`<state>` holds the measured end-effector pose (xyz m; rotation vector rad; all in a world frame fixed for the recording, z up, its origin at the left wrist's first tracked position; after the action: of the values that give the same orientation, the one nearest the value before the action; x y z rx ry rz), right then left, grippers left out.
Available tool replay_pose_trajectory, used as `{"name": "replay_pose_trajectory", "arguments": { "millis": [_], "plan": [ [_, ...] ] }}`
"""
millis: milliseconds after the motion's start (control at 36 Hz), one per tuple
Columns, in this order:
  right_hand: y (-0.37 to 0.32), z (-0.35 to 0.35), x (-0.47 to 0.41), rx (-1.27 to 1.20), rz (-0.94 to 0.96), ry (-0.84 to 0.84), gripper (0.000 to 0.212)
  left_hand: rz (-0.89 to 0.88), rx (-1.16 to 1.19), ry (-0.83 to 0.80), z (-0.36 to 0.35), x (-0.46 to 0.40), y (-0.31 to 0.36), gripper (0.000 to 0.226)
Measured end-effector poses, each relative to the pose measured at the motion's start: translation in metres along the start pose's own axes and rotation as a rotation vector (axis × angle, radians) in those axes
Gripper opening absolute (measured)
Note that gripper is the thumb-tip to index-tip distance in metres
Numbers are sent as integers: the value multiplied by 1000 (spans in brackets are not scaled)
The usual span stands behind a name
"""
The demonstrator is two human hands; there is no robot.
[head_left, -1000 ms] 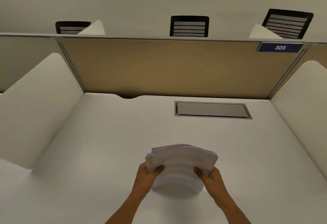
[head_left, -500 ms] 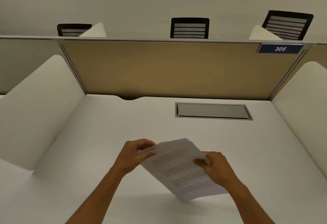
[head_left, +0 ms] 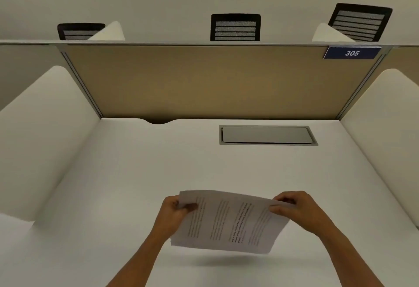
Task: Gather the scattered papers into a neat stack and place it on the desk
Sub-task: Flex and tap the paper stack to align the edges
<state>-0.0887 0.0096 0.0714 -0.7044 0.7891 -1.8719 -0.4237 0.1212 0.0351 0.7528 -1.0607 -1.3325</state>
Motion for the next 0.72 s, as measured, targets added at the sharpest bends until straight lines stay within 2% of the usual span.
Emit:
{"name": "replay_pose_trajectory", "arguments": {
  "millis": [56,111,194,278,361,472,722],
  "plan": [
    [14,2,2,-160,-61,-9,8,65,33,24,6,-1,-13,17],
    [23,-5,5,-368,-118,-43,21,123,93,45,10,-2,-23,9],
    [29,-28,8,-541,-185,-67,36,163,164,70,12,-3,-33,14],
    [37,-55,10,-525,-238,-41,21,177,186,94,10,-3,-40,7],
    [50,-68,8,-529,-286,82,13,172,184,109,10,-5,-45,15],
    [57,-78,6,-561,-319,171,15,201,206,139,12,-5,-53,18],
    [76,-91,12,-581,-350,168,19,186,161,110,4,-2,-76,23]
  ]
}}
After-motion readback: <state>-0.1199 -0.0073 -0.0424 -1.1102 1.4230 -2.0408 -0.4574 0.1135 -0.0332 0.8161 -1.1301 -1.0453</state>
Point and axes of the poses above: each hand's wrist, its own x-axis away from the middle knuckle, its own z-axis out of the back of the hand, y = z × x, the point moved 9 cm from there along -x, towards the middle knuckle, and after that the axes turned 14 degrees about y, right-handed, at the moved point
